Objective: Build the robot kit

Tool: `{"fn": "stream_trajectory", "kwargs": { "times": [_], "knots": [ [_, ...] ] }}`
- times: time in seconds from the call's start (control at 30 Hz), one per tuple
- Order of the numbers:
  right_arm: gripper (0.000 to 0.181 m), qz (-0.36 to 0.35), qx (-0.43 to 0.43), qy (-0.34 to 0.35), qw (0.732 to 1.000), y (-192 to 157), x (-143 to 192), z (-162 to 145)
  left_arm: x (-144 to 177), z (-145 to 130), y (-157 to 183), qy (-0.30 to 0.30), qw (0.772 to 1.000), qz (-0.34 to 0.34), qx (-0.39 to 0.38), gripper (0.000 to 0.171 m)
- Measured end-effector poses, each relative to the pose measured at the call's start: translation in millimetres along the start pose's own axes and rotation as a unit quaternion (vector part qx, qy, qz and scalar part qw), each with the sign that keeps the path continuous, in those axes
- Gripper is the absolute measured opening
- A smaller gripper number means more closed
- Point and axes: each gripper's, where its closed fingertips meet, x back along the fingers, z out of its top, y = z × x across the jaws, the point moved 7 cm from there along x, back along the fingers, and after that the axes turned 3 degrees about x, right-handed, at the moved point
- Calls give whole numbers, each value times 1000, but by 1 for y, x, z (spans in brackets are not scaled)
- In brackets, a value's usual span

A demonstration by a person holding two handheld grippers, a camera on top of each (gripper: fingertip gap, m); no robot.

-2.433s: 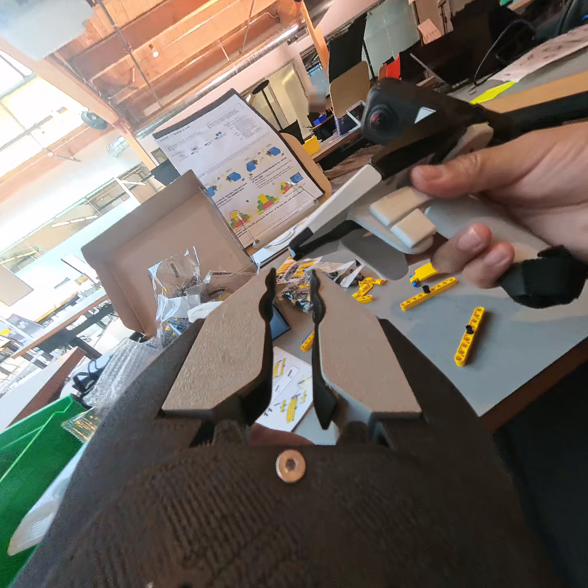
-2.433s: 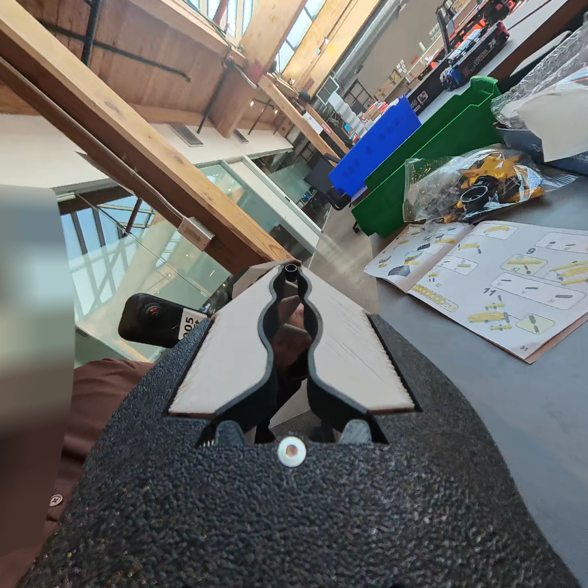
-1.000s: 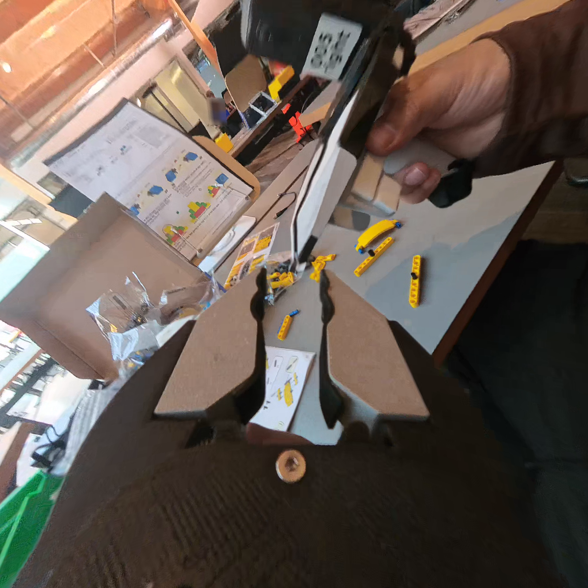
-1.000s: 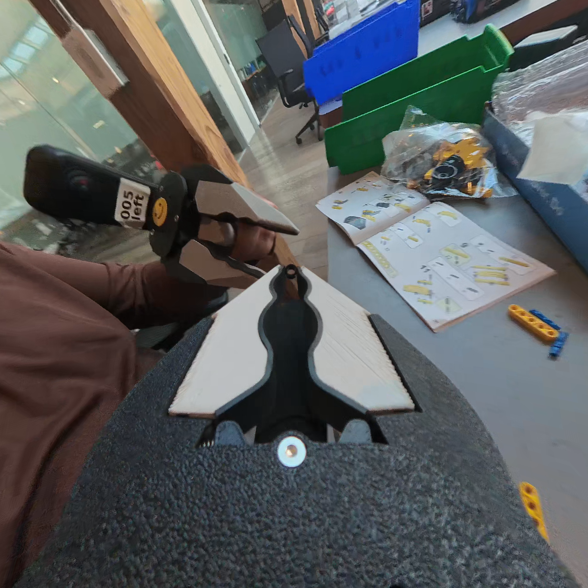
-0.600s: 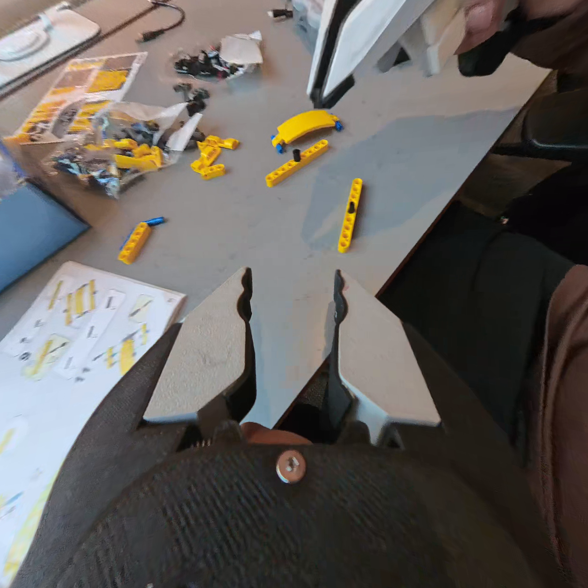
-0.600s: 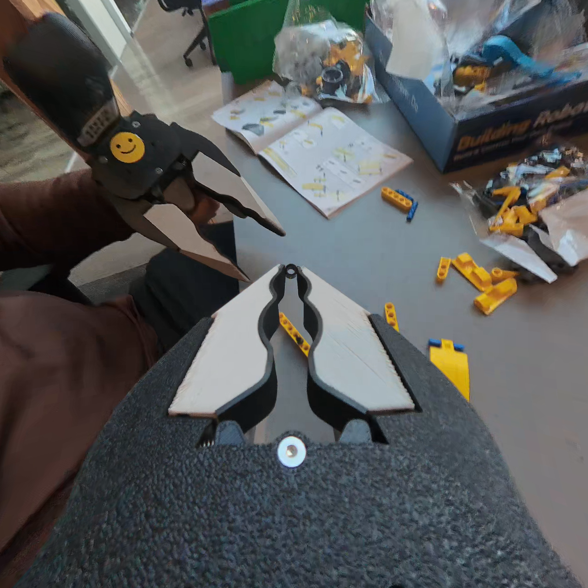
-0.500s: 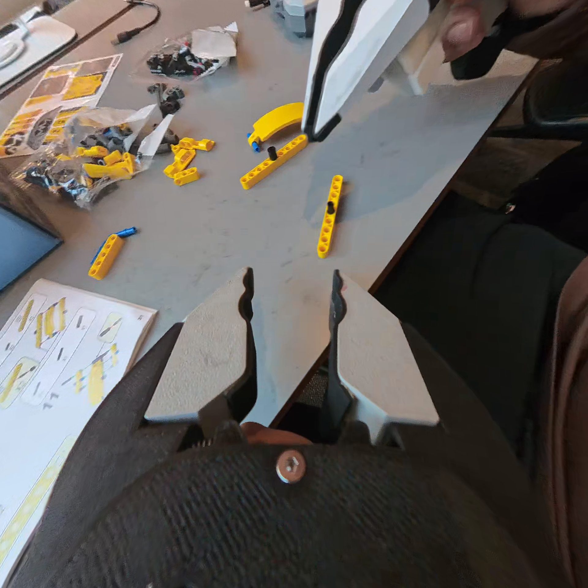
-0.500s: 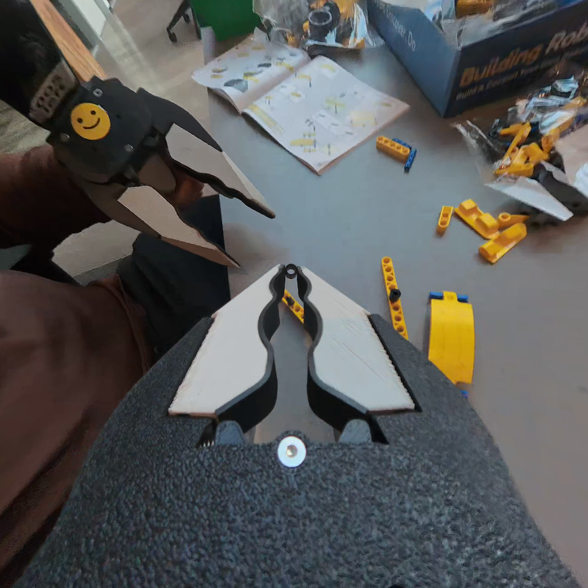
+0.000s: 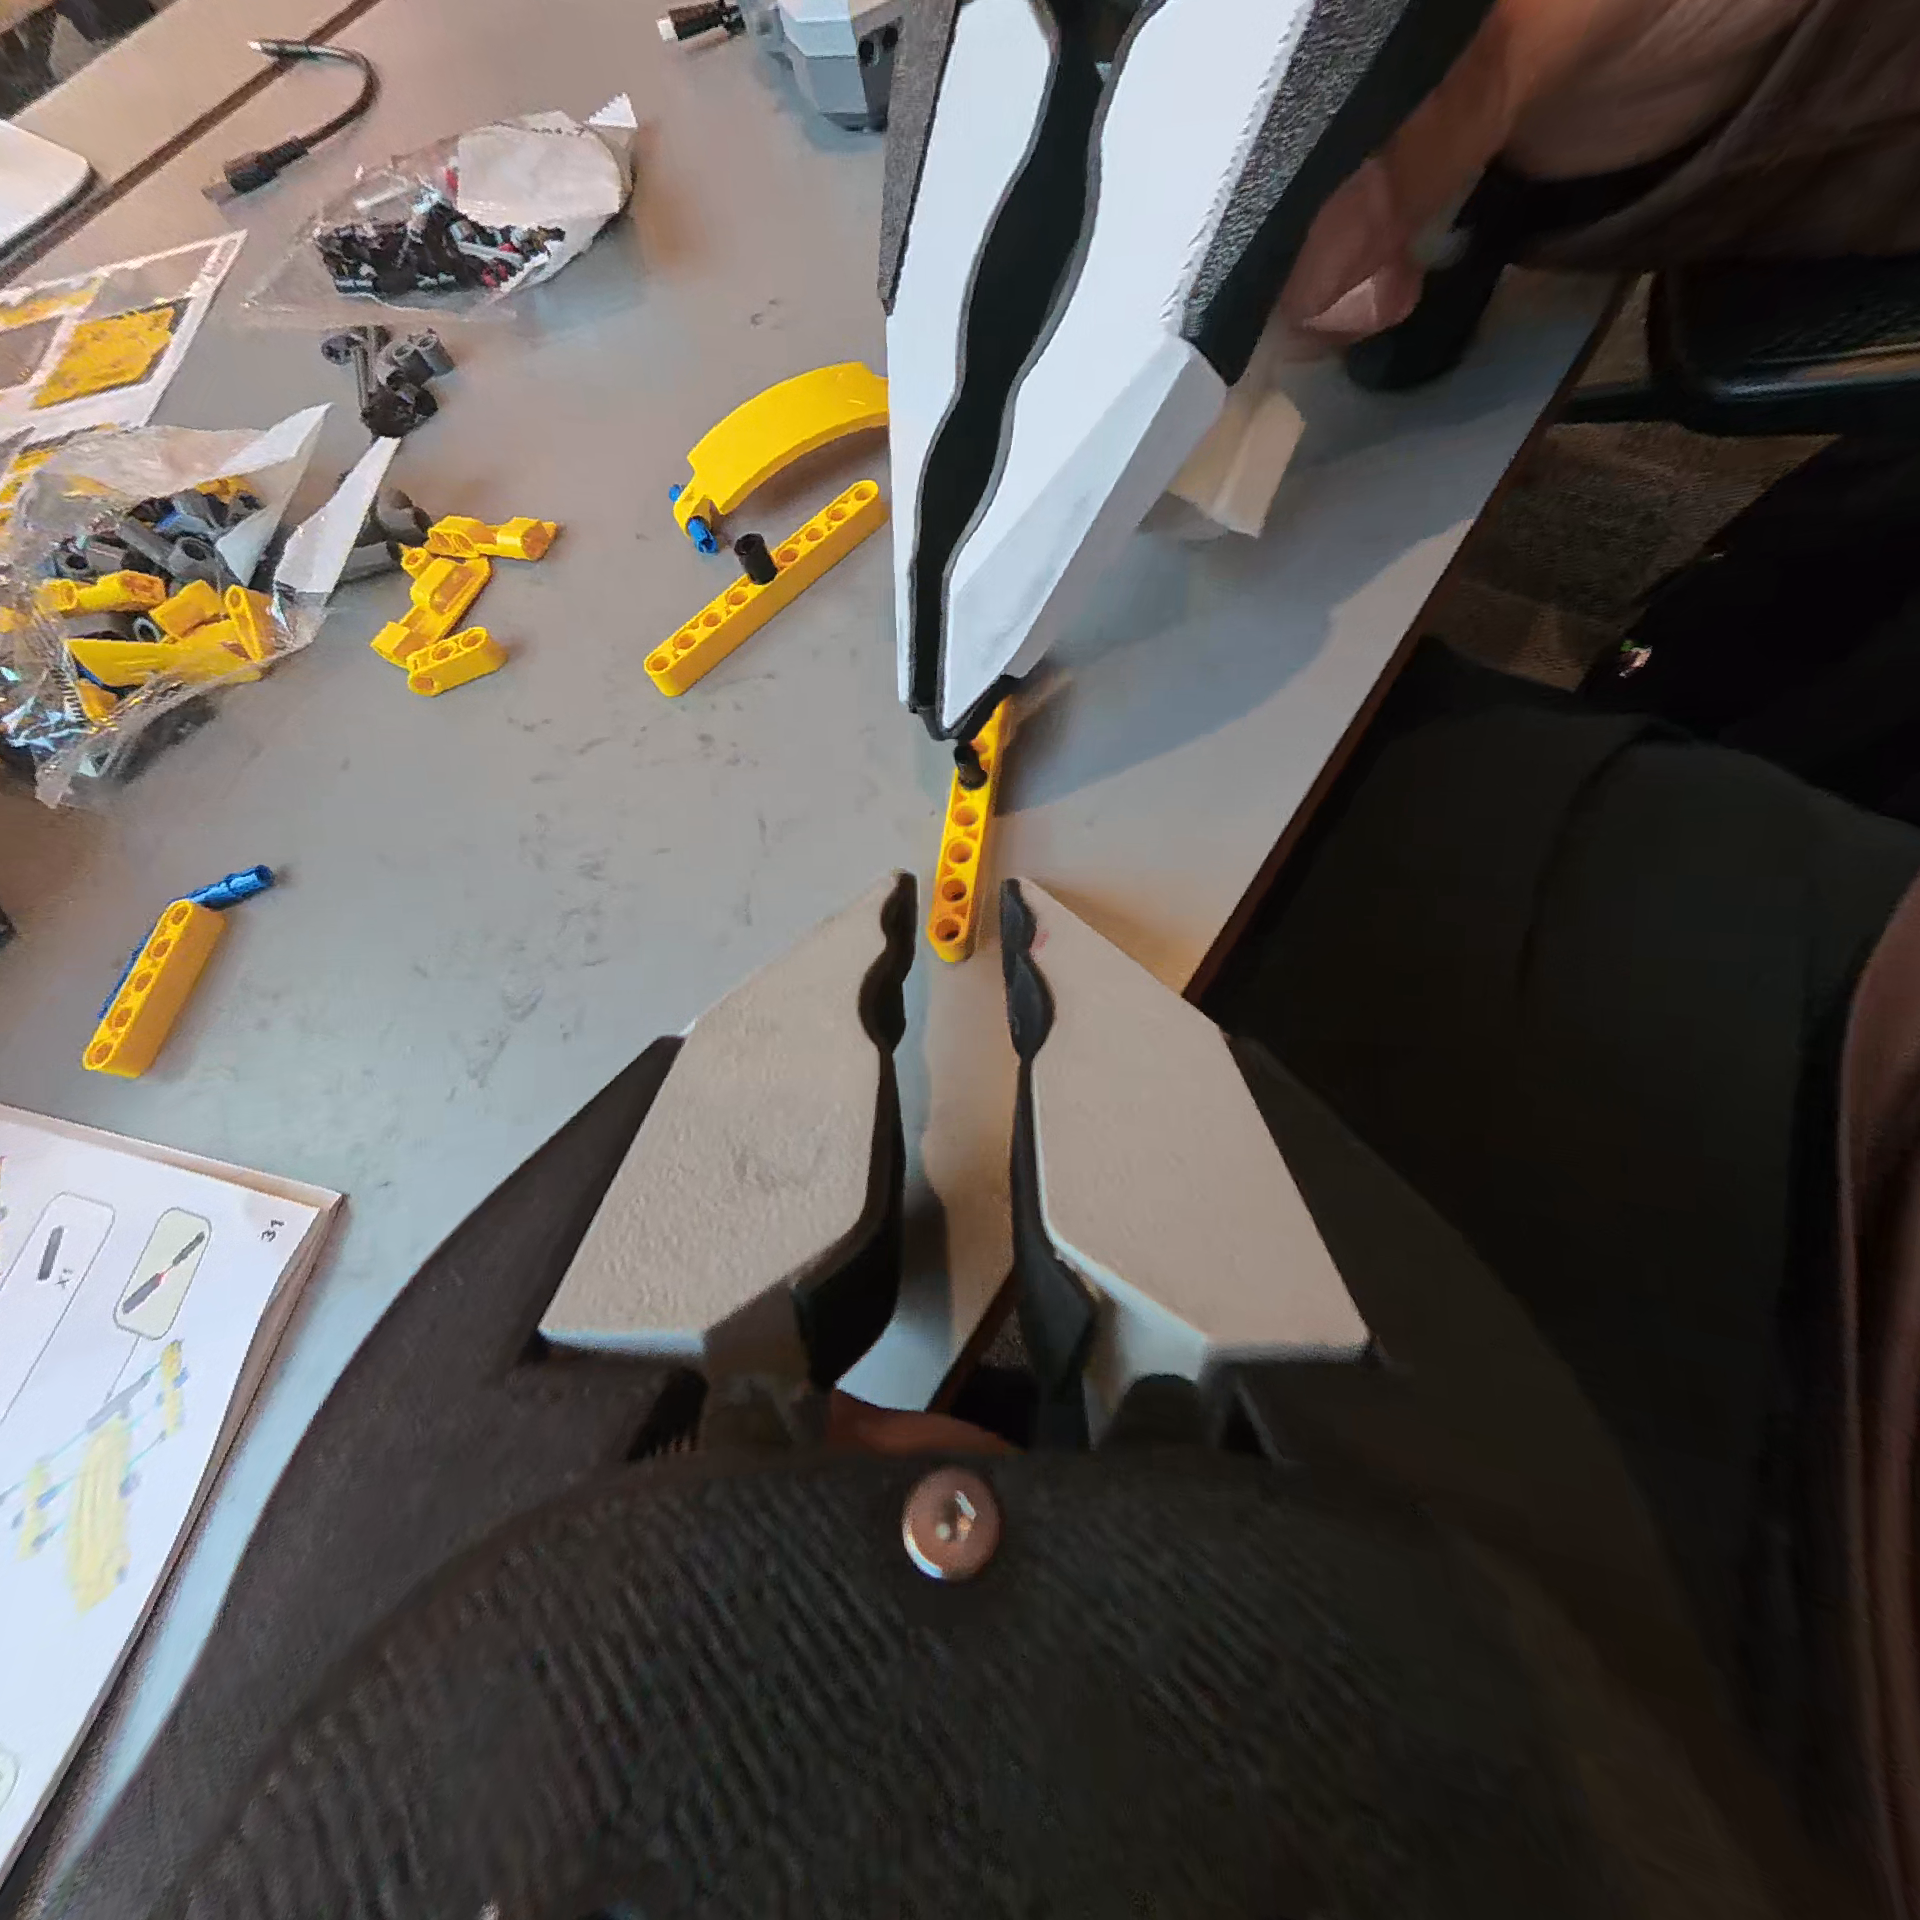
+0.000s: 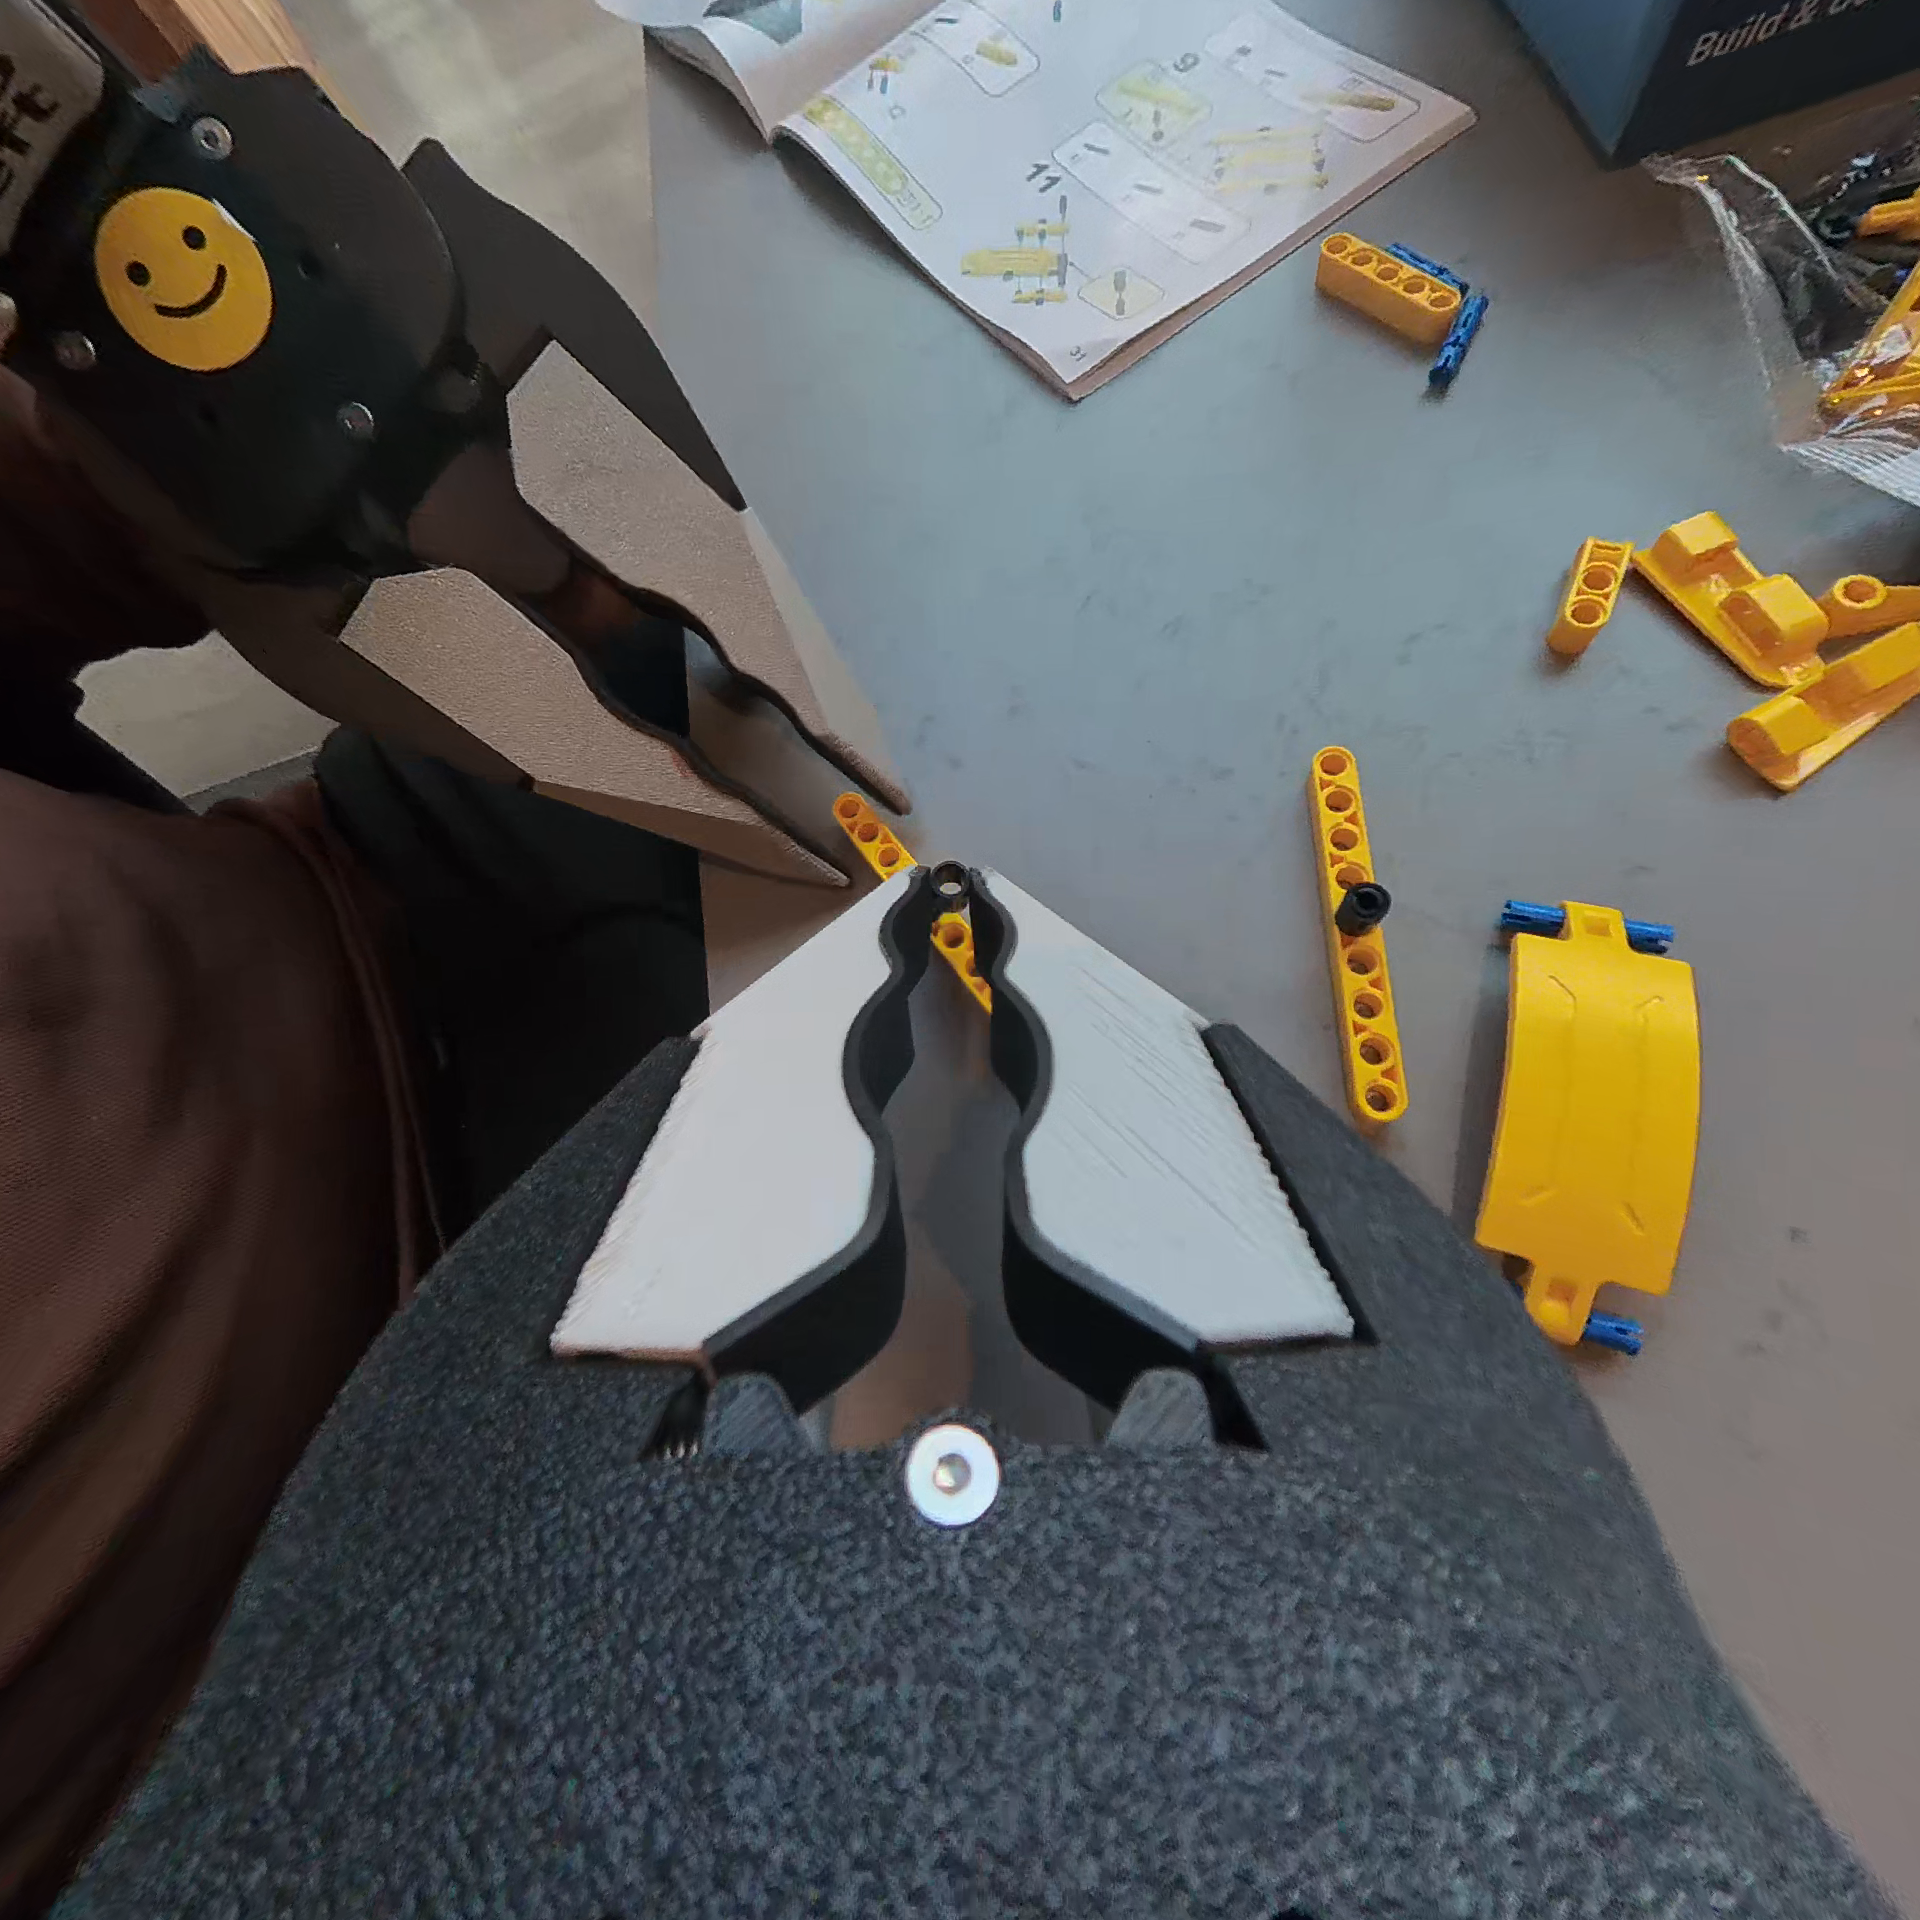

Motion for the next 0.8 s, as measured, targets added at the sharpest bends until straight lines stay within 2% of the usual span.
{"fn": "stream_trajectory", "kwargs": {
  "times": [0.07,0.3,0.8],
  "knots": [
    [6,3,-12,-2,1000,2,-1,0,0,1,2,-1,1000,-9,-6,5],
    [6,77,-119,13,990,6,-3,-2,0,1,2,-2,1000,-8,-3,4],
    [6,46,-87,1,995,2,-2,-4,0,1,2,-4,1000,-9,5,4]
  ]
}}
